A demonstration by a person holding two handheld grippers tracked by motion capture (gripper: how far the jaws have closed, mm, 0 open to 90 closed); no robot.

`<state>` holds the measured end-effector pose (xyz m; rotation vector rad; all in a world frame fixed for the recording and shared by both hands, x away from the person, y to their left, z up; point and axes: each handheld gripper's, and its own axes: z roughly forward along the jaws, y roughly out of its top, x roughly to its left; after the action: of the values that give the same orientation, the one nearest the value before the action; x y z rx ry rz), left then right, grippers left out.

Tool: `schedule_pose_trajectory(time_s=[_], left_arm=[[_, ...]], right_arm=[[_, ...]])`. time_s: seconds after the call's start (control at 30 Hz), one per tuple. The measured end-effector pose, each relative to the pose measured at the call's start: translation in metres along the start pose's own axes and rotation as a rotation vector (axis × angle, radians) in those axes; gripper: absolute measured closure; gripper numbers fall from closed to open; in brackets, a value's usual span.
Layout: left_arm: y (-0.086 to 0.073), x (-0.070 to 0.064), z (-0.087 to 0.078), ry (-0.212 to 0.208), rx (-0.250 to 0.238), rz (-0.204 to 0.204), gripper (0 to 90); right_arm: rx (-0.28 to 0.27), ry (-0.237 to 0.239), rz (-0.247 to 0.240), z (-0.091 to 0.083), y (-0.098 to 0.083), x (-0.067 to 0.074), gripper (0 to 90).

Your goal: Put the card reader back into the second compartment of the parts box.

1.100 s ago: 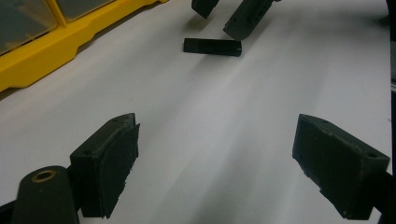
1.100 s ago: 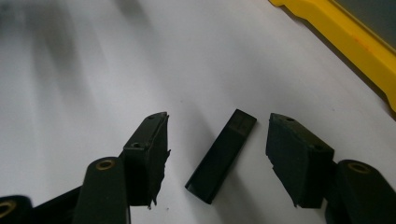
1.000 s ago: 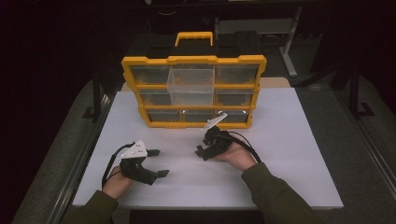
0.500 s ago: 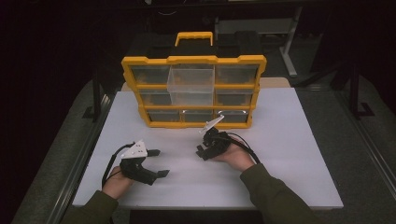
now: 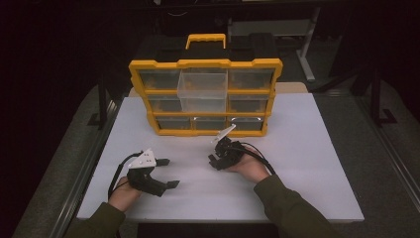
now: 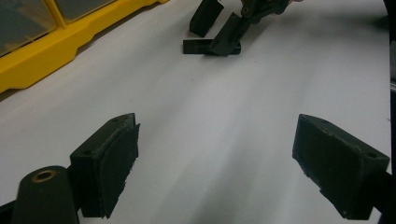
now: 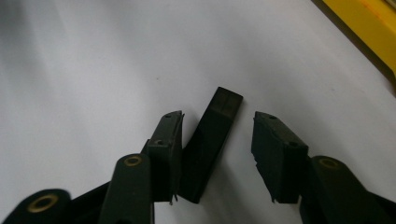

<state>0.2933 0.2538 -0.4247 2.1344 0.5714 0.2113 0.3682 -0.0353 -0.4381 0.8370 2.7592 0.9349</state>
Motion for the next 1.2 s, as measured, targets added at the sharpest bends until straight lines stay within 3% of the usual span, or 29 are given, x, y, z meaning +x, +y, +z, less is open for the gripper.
schedule_pose_trajectory(time_s=[0.37, 0.67, 1.2], left_arm=[[0.0000, 0.0002, 0.0004, 0.000, 0.001, -0.001, 14.3], [-0.0001, 0.0002, 0.0003, 0.000, 0.001, -0.001, 14.3], [-0.0001, 0.0002, 0.0000, 0.000, 0.001, 0.000, 14.3]], right_arm=[[0.001, -0.025, -0.023, -0.0001, -0.0007, -0.0003, 60.1], [0.004, -0.020, -0.034, -0.0009, -0.0007, 0.0004, 71.6], [0.002, -0.006, -0.054, -0.0079, 0.0000, -0.0013, 72.6]])
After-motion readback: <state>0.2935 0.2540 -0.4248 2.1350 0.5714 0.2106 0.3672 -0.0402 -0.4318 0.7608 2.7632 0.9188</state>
